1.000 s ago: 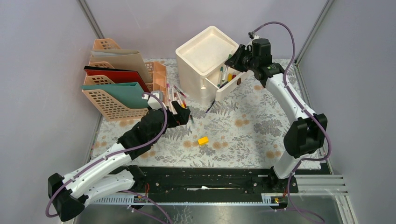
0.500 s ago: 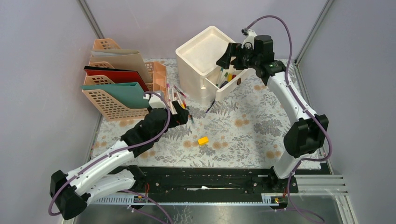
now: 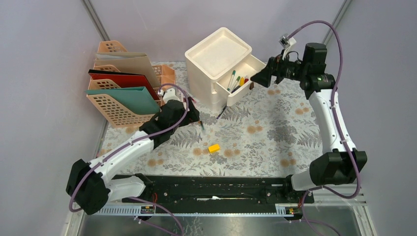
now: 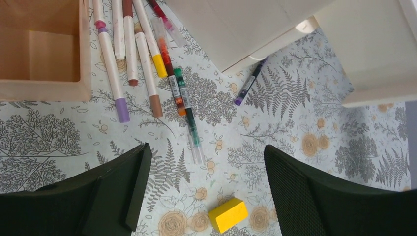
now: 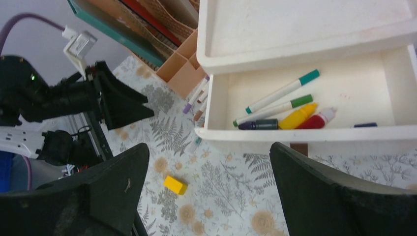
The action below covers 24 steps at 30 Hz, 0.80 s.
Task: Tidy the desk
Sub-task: Place the stationery in the drawer, then pick up the stationery from the center of the board.
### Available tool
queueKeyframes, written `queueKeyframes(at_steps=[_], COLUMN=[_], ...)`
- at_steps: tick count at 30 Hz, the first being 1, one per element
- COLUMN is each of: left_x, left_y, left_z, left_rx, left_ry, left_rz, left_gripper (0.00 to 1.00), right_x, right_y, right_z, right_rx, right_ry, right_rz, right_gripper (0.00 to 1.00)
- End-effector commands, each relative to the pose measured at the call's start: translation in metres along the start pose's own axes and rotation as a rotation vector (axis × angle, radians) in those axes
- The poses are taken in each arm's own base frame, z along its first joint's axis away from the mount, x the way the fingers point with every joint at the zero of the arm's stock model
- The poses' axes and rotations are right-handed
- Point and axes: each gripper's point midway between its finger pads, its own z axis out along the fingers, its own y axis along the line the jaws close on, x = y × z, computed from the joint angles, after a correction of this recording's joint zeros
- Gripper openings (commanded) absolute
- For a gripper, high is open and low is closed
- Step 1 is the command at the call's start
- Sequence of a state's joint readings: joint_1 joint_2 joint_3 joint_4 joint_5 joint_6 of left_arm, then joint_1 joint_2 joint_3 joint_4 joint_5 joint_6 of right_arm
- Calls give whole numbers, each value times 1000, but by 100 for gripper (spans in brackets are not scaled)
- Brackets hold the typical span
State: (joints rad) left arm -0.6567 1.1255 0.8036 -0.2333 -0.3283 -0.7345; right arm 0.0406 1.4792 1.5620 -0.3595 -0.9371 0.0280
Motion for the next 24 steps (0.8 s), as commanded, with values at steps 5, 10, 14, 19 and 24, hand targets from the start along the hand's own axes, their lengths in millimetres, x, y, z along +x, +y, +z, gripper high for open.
queueKeyframes(at_steps=[5, 10, 14, 19, 24], left_x=[-16, -16, -15, -14, -12], left_y=[-6, 6, 14, 20, 31], left_z=[26, 46, 65, 90, 115], left_rx=[-34, -118, -162, -192, -229], left_ry=[21, 69, 100, 133, 171], left_rz=[-9, 20, 29, 39, 38], left_gripper=[75, 54, 37, 31, 27], right_x=[42, 75, 97, 111, 118], right_y=[-9, -19, -22, -29, -33], right_z=[-49, -62, -67, -70, -71], right_rx=[115, 167, 197, 224, 231], right_ry=[61, 82, 95, 95, 90], right_rz=[-58, 7, 30, 53, 71], right_gripper=[99, 99, 99, 99, 99])
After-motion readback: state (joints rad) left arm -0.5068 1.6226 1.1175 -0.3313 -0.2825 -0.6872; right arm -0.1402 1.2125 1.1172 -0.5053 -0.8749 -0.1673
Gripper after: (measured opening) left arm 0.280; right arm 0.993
